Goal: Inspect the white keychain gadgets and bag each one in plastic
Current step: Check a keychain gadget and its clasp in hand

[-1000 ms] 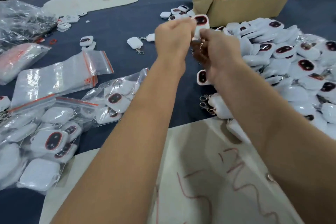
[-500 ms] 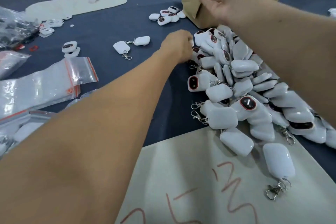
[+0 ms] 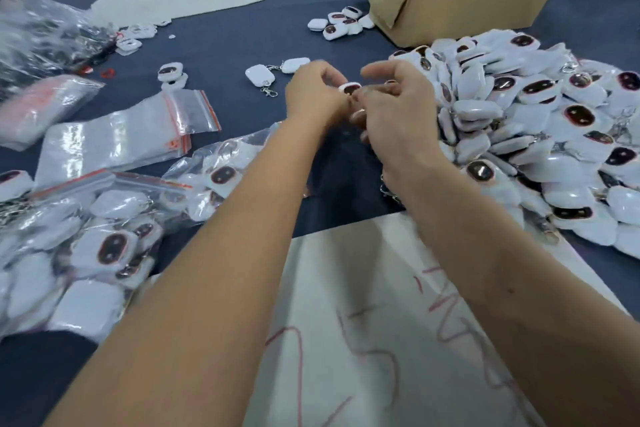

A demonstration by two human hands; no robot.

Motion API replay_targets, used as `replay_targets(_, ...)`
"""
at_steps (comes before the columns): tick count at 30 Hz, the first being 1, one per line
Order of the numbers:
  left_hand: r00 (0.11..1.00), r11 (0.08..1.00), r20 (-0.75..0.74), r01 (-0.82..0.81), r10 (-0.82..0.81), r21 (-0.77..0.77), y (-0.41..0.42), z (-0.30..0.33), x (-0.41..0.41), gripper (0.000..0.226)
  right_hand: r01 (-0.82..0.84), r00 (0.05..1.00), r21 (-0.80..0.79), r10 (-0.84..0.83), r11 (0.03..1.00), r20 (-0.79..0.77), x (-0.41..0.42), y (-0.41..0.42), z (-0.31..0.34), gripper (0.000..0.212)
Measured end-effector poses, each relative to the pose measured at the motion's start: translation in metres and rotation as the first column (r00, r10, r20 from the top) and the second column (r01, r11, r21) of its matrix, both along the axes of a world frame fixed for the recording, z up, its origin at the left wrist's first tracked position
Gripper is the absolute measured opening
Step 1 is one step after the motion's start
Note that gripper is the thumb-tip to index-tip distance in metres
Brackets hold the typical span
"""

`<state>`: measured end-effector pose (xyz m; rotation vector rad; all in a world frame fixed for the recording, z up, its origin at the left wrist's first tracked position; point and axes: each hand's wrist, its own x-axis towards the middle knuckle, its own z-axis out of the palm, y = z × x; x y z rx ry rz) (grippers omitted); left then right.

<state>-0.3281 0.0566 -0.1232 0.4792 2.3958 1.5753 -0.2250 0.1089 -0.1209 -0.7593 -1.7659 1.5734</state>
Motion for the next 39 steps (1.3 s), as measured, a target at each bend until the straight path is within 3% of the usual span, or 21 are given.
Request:
replay_targets(3, 1.000, 0.993, 0.028, -0.015, 0.012, 0.113, -0.053, -0.010, 0.027, 0.017, -0.076, 0.997, 0.086, 0.075, 0.993, 0.023, 0.012, -0.018, -0.016, 0.026)
replay_targets(7, 0.991, 0.958, 0.102, -0.112, 0.088, 0.265, -0.104, -0.024, 0.054, 0.011, -0.357, 0.934, -0.022, 0.357, 0.934, 0.007, 0.023, -0.037, -0.036, 0.018)
replay_targets(11, 0.982, 0.947, 0.173, -0.122, 0.073, 0.296, -0.117, -0.024, 0.057, 0.019, -0.473, 0.881, 0.001, 0.473, 0.881, -0.036, 0.030, -0.035, -0.038, 0.018)
replay_targets(16, 0.988, 0.946, 0.156, -0.068, 0.019, 0.318, -0.124, -0.022, 0.056, 0.023, -0.561, 0.824, -0.011, 0.556, 0.828, -0.107, 0.034, -0.033, -0.036, 0.023)
replay_targets(33, 0.980, 0.938, 0.198, -0.097, 0.031, 0.332, -0.123, -0.022, 0.056, 0.020, -0.571, 0.818, -0.130, 0.548, 0.810, -0.177, 0.031, -0.028, -0.042, 0.029)
replay_targets(39, 0.973, 0.905, 0.227, -0.069, -0.031, 0.420, -0.123, -0.019, 0.058, 0.021, -0.559, 0.817, -0.030, 0.544, 0.829, -0.190, 0.032, -0.031, -0.043, 0.034)
